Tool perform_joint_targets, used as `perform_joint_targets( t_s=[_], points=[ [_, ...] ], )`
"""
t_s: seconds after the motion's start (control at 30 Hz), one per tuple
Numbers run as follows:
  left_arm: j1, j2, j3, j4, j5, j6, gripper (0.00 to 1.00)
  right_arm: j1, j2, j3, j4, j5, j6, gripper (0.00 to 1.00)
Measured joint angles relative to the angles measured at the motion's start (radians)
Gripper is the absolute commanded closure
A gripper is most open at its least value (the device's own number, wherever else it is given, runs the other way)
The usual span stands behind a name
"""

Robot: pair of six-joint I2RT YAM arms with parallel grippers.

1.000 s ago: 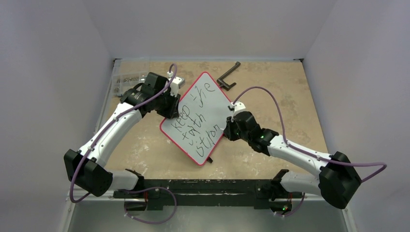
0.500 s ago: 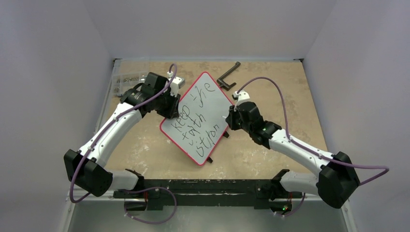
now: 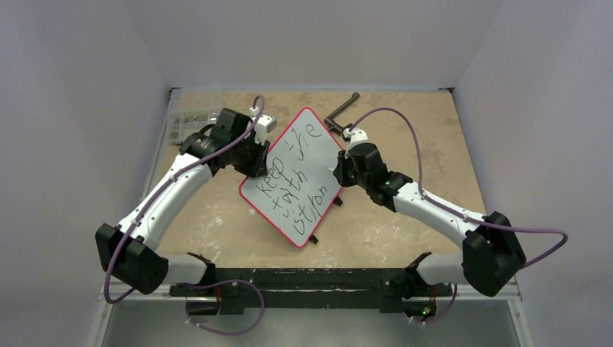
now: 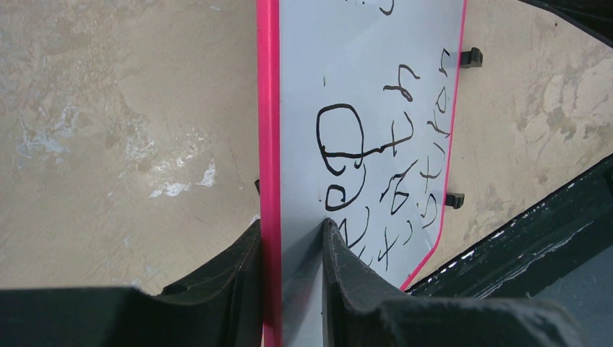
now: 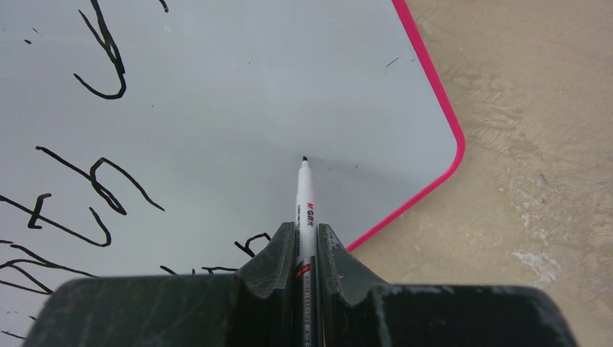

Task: Write a sentence on the whiteboard

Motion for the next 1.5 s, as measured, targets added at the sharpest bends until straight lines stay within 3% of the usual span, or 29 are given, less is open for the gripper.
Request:
perform_joint_targets(
  t_s=[0.97, 1.5],
  points=[
    [0.0, -0.002, 0.0, -0.002, 0.0, 0.0, 1.0, -0.005, -0.075, -0.124, 0.021, -0.154, -0.008, 1.0],
    [0.0, -0.002, 0.0, -0.003, 0.0, 0.0, 1.0, -0.004, -0.028, -0.062, -0.031, -0.077, -0.007, 1.0]
  ],
)
